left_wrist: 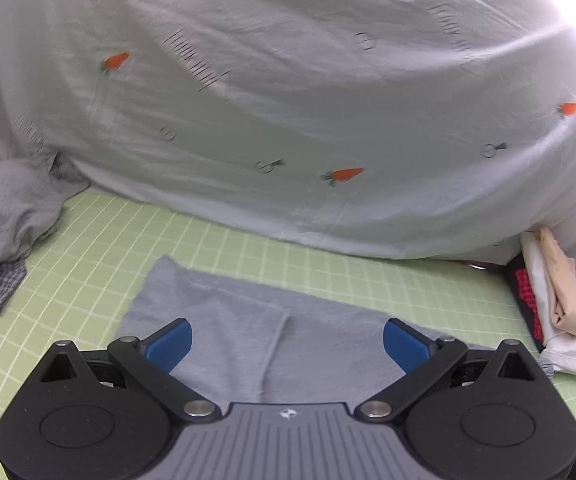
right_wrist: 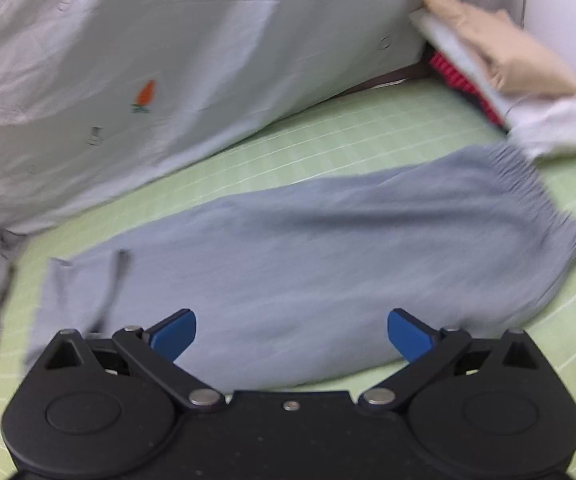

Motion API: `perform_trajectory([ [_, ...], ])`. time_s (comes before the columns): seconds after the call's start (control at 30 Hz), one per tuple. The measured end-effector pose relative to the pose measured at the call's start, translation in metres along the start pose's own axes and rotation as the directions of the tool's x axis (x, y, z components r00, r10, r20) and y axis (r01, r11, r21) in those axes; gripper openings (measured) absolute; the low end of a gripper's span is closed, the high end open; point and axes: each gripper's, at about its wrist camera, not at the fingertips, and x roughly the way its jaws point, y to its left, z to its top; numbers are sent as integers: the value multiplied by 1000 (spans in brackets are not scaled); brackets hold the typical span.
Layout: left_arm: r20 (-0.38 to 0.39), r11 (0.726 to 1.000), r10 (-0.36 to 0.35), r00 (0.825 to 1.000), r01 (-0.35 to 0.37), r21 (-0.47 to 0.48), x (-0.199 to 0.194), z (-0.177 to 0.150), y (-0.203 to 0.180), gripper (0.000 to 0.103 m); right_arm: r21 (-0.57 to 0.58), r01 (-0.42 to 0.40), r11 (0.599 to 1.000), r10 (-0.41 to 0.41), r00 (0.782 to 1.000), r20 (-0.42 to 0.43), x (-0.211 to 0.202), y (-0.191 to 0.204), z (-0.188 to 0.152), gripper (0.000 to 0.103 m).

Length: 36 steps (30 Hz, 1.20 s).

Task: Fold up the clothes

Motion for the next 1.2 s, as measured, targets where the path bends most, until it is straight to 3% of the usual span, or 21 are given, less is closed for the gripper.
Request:
perform_trajectory([
  [0.13, 21, 999, 26, 999, -27, 31, -3, -2, -27, 101, -5, 82, 997, -81, 995, 54, 11, -54, 18, 103],
  [0.2, 17, 996, 72, 997, -73, 49, 0, -4, -38, 101, 22, 129, 991, -130, 989, 65, 19, -86, 26, 103],
  [0.27, -7, 991, 120, 993, -119, 59, 5, -5, -47, 101, 38, 189, 981, -191, 980, 59, 29, -117, 34, 103],
  [0.37, -67, 988, 156, 985, -157, -7, 16, -5, -54, 101, 48, 274, 960, -277, 960, 50, 46, -158, 39, 103],
  [0.43, -91, 985, 159, 983, -164, -47, 21, -6, -58, 101, 59, 289, 956, -291, 956, 30, 58, -180, 39, 103],
  [0.5, -94, 981, 189, 977, -192, -23, 24, -6, -68, 101, 63, 279, 958, -280, 960, 10, 67, -193, 37, 103],
  [0.63, -88, 978, 201, 975, -196, 65, 25, -5, -84, 101, 15, 281, 959, -282, 960, 7, 81, -195, 29, 103],
  [0.77, -138, 984, 177, 975, -178, 4, 33, -7, -87, 101, 15, 298, 954, -299, 954, 35, 86, -192, 23, 103],
  [0.87, -159, 986, 165, 973, -163, 22, 37, -10, -91, 101, 35, 299, 954, -301, 952, 56, 86, -192, 21, 103],
  [0.97, -159, 986, 167, 973, -160, 54, 38, -11, -94, 101, 24, 290, 957, -291, 956, 37, 86, -192, 24, 103],
  [1.2, -159, 991, 134, 978, -133, 19, 32, -16, -78, 101, -1, 268, 963, -268, 963, -9, 87, -192, 33, 101],
])
